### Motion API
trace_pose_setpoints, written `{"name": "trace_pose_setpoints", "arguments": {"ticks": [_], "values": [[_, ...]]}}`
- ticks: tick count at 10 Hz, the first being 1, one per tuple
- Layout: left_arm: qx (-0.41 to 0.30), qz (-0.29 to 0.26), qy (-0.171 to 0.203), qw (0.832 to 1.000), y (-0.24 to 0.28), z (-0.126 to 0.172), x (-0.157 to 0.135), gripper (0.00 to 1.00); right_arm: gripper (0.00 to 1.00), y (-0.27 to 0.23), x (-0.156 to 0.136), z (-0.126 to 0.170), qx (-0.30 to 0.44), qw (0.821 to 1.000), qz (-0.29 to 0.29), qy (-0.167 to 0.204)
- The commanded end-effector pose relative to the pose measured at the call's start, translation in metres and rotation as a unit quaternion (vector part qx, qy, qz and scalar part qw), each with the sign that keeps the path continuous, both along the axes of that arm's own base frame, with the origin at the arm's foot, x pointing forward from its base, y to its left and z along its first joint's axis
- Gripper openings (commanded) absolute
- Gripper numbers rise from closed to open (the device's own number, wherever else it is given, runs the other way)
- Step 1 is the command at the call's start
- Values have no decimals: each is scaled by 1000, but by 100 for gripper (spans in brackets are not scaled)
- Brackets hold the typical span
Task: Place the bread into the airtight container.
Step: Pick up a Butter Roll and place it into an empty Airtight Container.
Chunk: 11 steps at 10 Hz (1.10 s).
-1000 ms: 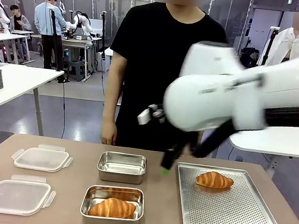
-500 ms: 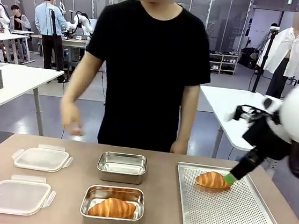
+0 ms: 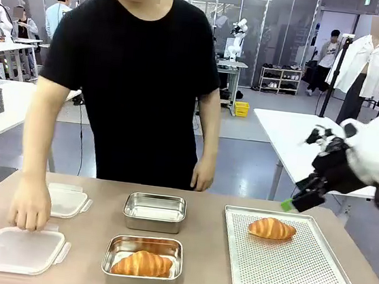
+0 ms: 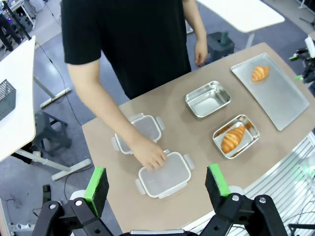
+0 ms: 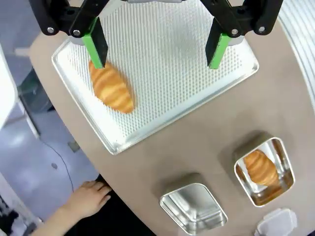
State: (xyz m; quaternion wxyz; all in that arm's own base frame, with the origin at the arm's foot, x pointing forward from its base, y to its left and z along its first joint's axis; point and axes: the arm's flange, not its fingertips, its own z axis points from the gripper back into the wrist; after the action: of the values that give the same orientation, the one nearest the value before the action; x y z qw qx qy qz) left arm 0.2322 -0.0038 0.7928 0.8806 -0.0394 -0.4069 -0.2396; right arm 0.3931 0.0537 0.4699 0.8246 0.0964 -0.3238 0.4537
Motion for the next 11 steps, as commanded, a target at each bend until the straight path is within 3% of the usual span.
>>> {"name": "trace_pose_setpoints", "arguments": {"ticks": [1, 5, 7, 10, 11], "values": [[2, 0, -1, 1000, -1, 2, 0, 100, 100, 24, 34, -26, 10, 999, 31, -10], [2, 0, -1, 1000, -1, 2, 0, 100, 100, 47, 81, -25, -34, 998, 43, 24], [2, 0, -1, 1000, -1, 2, 0, 100, 100, 49, 91, -33, -105, 992, 7, 64], [2, 0, -1, 1000, -1, 2, 0, 100, 100, 41, 103, -51, -132, 985, 31, 107], [2, 0, -1, 1000, -1, 2, 0, 100, 100, 43, 100, -54, -110, 989, 35, 88]]}}
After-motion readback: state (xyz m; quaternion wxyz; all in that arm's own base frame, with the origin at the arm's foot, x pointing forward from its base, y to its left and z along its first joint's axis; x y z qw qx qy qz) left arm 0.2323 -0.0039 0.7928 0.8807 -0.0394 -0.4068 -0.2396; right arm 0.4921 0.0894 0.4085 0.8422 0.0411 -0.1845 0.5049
